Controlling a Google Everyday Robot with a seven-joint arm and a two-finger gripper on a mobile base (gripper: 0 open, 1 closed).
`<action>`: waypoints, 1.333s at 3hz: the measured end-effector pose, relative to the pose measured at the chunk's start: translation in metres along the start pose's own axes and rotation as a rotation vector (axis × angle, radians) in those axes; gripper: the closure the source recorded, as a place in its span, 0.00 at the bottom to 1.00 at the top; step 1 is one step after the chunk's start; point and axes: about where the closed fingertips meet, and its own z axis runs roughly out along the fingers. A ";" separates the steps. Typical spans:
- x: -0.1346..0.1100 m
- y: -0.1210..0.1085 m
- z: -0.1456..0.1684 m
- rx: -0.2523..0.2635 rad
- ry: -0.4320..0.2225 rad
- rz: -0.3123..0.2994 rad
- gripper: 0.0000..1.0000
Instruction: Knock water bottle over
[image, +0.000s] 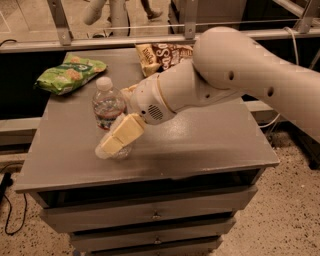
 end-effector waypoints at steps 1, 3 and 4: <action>-0.009 -0.008 0.008 -0.007 -0.062 0.025 0.00; -0.026 -0.058 0.020 0.033 -0.115 0.016 0.00; -0.036 -0.087 0.021 0.067 -0.115 -0.010 0.00</action>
Offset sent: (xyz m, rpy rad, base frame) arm 0.0625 0.0214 0.0055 0.1507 0.0023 -0.0509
